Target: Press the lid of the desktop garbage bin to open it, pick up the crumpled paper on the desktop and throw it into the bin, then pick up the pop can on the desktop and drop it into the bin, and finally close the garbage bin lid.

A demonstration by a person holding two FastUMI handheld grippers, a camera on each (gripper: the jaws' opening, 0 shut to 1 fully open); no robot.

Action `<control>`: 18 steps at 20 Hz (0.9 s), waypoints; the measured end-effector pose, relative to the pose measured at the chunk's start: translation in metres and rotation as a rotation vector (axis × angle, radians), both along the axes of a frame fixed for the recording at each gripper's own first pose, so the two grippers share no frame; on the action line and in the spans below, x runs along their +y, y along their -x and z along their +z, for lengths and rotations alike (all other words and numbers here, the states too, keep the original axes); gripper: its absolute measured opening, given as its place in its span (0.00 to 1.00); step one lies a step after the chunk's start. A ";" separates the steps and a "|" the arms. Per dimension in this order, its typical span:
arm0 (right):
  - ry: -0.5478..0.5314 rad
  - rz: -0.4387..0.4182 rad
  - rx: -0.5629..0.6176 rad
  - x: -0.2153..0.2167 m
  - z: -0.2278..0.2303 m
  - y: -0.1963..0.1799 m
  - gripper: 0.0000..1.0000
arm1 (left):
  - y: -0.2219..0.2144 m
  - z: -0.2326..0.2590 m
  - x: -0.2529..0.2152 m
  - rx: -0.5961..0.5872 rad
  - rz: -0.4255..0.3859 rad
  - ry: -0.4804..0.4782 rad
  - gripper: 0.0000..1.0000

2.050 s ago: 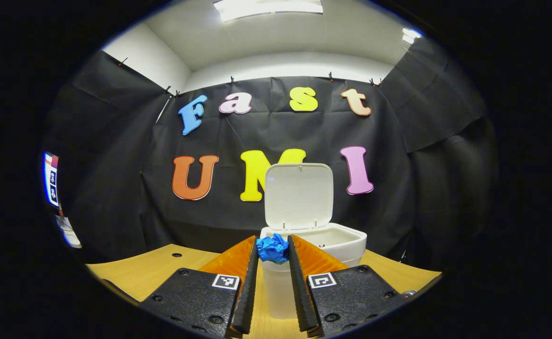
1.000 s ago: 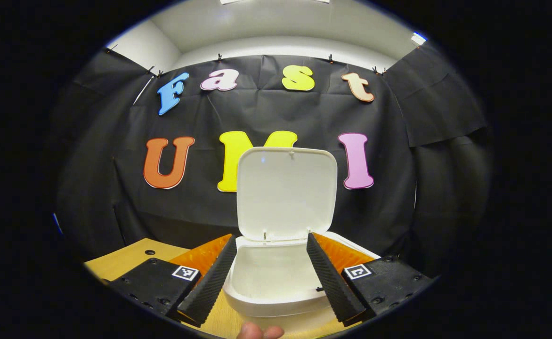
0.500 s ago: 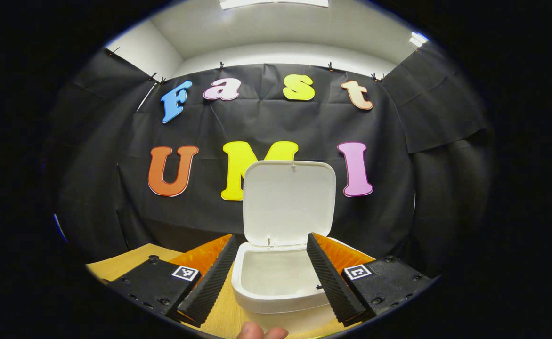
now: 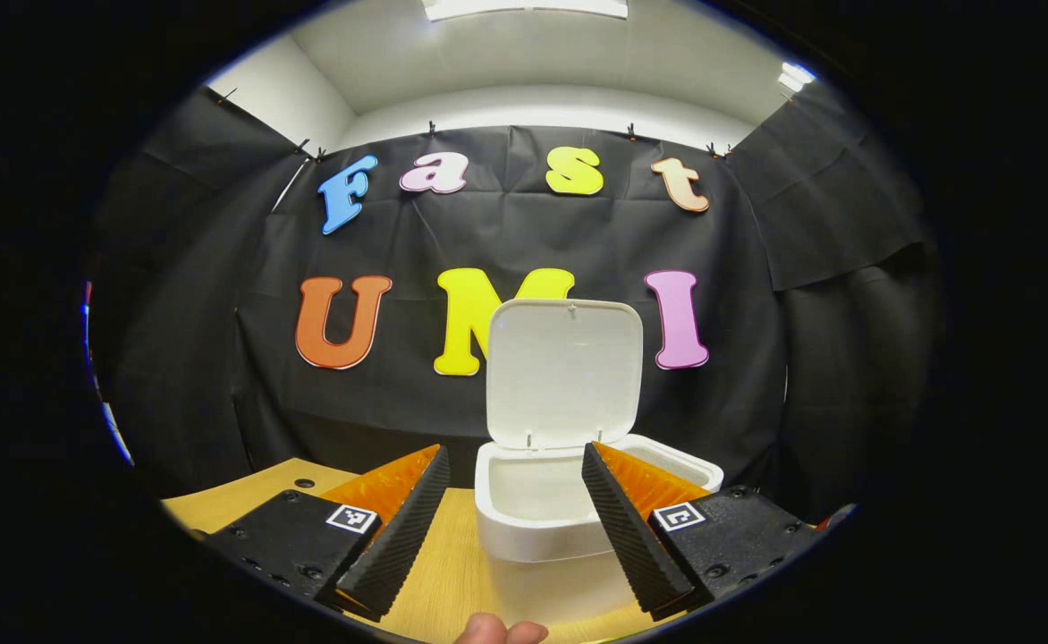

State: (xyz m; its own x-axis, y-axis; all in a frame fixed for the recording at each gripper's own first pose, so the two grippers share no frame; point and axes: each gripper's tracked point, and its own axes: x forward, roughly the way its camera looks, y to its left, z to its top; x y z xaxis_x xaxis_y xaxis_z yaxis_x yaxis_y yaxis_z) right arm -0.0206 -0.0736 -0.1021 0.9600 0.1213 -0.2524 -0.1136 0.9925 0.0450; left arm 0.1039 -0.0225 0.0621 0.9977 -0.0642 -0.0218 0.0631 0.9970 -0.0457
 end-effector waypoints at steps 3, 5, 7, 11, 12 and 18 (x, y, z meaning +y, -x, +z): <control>0.026 0.050 -0.029 0.010 0.031 -0.009 0.81 | 0.016 -0.004 0.010 -0.011 0.009 -0.008 0.96; 0.014 0.099 -0.037 0.021 0.050 -0.014 0.81 | 0.026 -0.008 0.016 -0.016 0.015 -0.019 0.96; -0.006 0.130 -0.049 0.028 0.070 -0.021 0.81 | 0.038 -0.011 0.025 -0.023 0.027 -0.043 0.96; -0.020 0.165 -0.088 0.038 0.111 -0.038 0.81 | 0.058 -0.018 0.040 -0.035 0.066 -0.074 0.96; -0.013 0.175 -0.101 0.041 0.121 -0.043 0.81 | 0.061 -0.020 0.043 -0.034 0.072 -0.075 0.96; 0.024 0.182 -0.177 0.054 0.177 -0.080 0.81 | 0.078 -0.043 0.063 -0.013 0.098 -0.057 0.96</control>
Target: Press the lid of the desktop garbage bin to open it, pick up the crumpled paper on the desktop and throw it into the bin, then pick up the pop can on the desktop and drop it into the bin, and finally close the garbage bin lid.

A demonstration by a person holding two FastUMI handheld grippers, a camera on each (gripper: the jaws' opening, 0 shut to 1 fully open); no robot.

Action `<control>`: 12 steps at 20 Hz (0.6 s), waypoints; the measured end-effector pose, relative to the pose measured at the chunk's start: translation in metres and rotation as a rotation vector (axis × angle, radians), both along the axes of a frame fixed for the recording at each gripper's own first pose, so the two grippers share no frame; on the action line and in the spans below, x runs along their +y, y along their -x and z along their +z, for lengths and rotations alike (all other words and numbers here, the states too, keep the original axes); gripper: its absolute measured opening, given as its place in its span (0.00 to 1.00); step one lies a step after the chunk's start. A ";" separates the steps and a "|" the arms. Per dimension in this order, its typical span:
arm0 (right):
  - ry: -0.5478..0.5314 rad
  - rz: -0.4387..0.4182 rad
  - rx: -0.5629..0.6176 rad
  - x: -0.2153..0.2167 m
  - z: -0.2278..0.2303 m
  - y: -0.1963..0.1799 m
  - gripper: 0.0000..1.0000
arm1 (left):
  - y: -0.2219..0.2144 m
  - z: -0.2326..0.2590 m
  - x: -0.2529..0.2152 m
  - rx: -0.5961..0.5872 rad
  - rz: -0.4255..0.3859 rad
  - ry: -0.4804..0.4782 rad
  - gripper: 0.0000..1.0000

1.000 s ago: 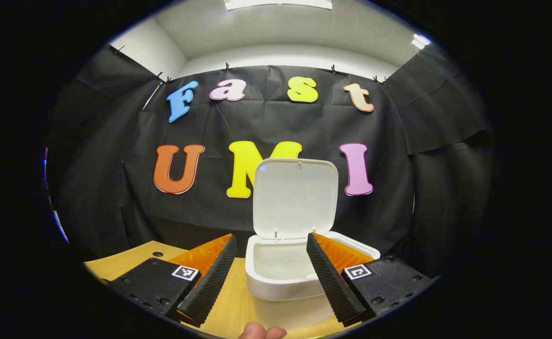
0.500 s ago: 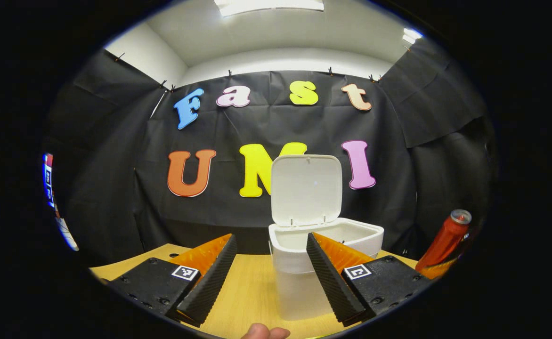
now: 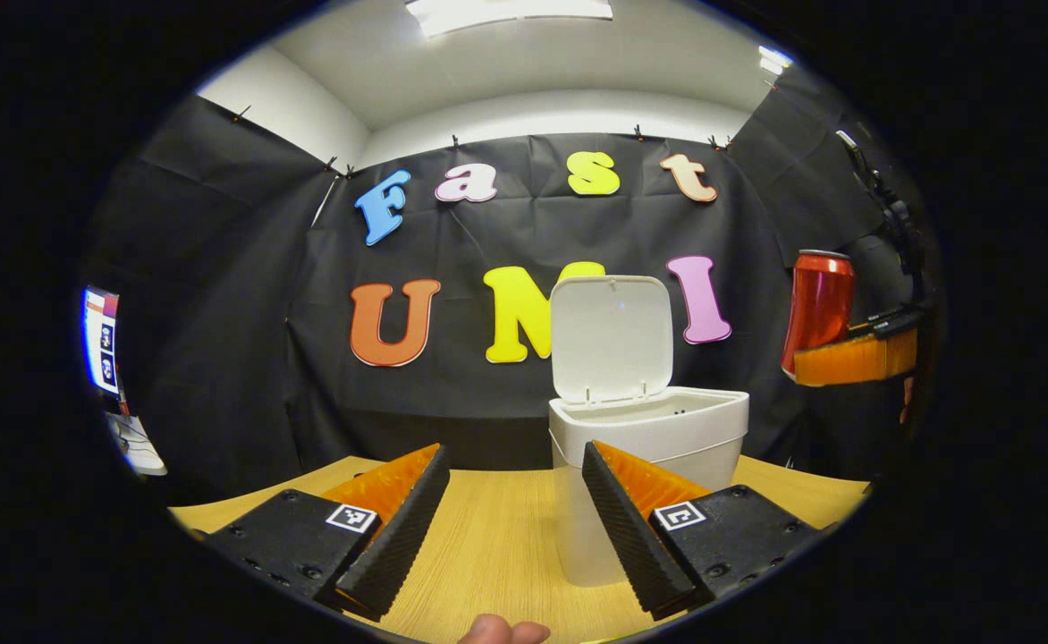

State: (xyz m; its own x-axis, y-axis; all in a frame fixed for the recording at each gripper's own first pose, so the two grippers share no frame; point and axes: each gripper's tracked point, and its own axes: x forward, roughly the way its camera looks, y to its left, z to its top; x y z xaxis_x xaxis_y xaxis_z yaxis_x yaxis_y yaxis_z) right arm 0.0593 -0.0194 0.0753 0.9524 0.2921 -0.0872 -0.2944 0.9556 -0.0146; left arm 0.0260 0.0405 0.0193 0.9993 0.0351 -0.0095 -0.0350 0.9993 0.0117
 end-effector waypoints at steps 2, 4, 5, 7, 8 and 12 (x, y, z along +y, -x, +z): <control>0.001 0.011 -0.003 0.011 0.010 -0.015 0.81 | 0.006 -0.009 0.008 0.008 0.007 0.012 0.96; -0.003 0.025 0.014 0.024 0.014 -0.034 0.81 | 0.011 -0.015 0.019 0.010 0.025 0.012 0.96; 0.000 0.029 0.021 0.030 0.016 -0.042 0.81 | 0.015 -0.018 0.026 0.016 0.039 0.009 0.96; 0.002 0.018 0.032 0.037 0.018 -0.061 0.81 | 0.024 -0.023 0.034 0.023 0.051 0.016 0.96; -0.004 0.018 0.039 0.044 0.019 -0.069 0.81 | 0.027 -0.024 0.035 0.021 0.051 0.020 0.96; 0.014 0.009 0.088 0.062 0.010 -0.104 0.81 | 0.034 -0.029 0.037 0.025 0.039 0.034 0.96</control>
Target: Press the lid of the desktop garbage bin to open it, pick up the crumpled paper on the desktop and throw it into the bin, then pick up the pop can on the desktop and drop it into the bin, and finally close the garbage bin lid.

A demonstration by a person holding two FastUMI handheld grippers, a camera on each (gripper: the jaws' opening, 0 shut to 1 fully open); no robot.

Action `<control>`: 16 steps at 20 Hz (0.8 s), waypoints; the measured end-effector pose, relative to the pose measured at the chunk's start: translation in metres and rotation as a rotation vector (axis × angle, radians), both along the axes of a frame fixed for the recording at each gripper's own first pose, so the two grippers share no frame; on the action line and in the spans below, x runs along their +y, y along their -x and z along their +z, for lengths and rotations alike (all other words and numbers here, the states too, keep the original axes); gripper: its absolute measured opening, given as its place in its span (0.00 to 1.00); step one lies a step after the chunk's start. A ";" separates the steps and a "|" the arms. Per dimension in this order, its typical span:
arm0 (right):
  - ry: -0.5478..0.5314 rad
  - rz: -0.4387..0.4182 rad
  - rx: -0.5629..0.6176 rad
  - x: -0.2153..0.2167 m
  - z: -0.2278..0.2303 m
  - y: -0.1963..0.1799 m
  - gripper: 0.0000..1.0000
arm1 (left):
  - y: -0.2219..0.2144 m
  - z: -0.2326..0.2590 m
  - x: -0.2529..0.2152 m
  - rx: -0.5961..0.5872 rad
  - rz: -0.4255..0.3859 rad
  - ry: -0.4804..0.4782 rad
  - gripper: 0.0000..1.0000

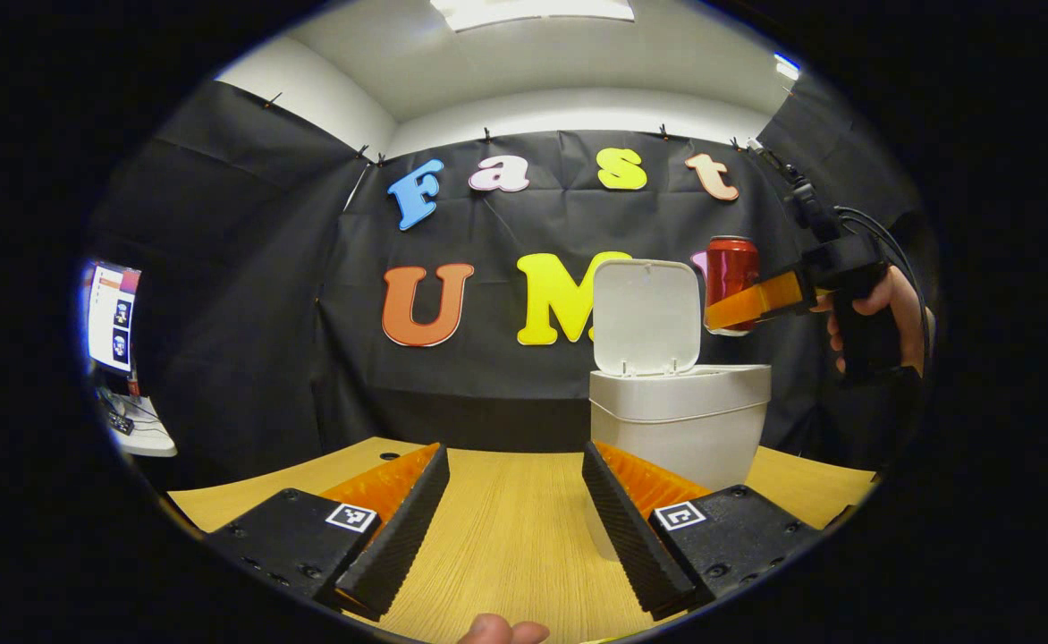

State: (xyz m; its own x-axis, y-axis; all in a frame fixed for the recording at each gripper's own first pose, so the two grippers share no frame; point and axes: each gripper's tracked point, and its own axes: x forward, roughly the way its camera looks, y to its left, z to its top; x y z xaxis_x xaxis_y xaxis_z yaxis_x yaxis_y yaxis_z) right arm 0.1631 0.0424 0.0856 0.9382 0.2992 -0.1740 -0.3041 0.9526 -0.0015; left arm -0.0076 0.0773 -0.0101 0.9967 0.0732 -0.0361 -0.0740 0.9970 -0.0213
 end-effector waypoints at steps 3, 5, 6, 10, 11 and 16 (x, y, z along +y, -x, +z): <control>-0.012 -0.027 0.048 0.003 -0.013 -0.022 0.81 | 0.003 0.001 -0.001 0.005 -0.008 -0.003 0.97; -0.039 -0.049 0.070 0.001 -0.017 -0.032 0.82 | 0.002 0.000 -0.005 0.005 -0.019 0.004 0.96; -0.054 -0.062 0.080 0.001 -0.020 -0.037 0.81 | 0.003 0.002 -0.006 0.002 -0.014 0.006 0.96; -0.059 -0.105 0.110 -0.002 -0.022 -0.050 0.81 | 0.005 0.000 -0.023 0.007 -0.064 0.023 0.96; -0.061 -0.112 0.115 -0.002 -0.022 -0.052 0.81 | 0.006 0.001 -0.022 0.005 -0.063 0.024 0.96; -0.045 -0.104 0.152 0.010 -0.032 -0.054 0.84 | 0.004 -0.008 -0.016 0.043 -0.048 0.021 0.96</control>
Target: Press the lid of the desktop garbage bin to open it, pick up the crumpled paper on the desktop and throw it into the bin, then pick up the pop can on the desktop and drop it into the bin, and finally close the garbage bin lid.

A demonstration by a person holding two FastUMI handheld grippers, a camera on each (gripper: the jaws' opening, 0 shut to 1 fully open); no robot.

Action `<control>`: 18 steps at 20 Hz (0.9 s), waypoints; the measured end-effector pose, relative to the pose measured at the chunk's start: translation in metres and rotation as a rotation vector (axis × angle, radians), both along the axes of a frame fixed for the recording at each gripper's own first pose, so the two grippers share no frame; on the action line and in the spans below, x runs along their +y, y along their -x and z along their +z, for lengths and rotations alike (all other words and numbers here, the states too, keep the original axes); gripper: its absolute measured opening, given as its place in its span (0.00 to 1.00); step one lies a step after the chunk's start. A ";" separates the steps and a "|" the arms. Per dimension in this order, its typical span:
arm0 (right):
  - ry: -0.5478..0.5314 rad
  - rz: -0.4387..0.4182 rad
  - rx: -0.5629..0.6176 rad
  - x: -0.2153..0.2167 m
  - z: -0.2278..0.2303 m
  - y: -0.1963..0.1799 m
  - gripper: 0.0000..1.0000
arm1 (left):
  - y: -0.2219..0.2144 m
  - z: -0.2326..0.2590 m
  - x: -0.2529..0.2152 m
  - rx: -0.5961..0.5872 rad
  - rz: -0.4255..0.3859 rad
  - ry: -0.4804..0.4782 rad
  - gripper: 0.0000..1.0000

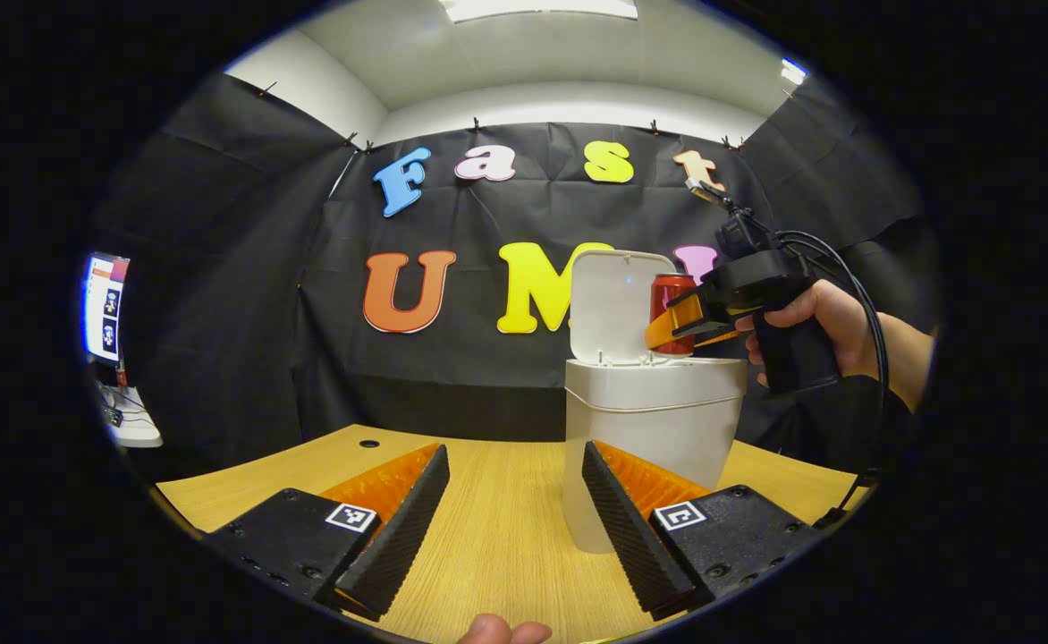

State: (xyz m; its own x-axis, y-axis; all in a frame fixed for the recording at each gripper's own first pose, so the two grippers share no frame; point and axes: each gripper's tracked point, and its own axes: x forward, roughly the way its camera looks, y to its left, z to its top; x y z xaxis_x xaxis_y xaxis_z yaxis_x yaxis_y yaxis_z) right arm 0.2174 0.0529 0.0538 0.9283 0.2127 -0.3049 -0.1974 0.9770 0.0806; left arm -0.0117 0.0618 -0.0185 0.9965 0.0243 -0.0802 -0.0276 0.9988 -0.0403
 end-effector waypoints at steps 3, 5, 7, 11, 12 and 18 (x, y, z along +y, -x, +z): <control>0.002 -0.003 0.000 0.002 0.001 -0.003 0.84 | -0.002 -0.003 0.000 0.012 0.000 0.002 0.97; 0.003 -0.006 -0.003 0.002 0.001 -0.004 0.84 | -0.001 -0.003 0.001 0.010 0.001 0.001 0.97; -0.005 -0.007 -0.005 0.003 0.002 -0.003 0.84 | -0.001 -0.001 0.003 0.008 0.002 -0.007 0.97; -0.014 -0.021 -0.020 0.000 0.007 -0.001 0.84 | -0.002 -0.002 0.004 0.010 0.000 -0.020 0.96; -0.011 -0.027 -0.027 -0.001 0.009 0.000 0.84 | 0.000 -0.003 0.004 0.011 -0.001 -0.019 0.96; 0.013 -0.027 -0.084 0.000 0.036 0.008 0.84 | -0.001 -0.003 0.010 0.010 0.008 -0.003 0.97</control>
State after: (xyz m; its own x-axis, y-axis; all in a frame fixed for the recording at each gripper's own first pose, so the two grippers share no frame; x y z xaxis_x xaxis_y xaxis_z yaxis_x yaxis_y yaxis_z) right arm 0.2095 0.0529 0.0899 0.9561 0.1839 -0.2281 -0.1765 0.9829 0.0525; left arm -0.0107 0.0713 -0.0214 0.9954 0.0329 -0.0896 -0.0363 0.9987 -0.0369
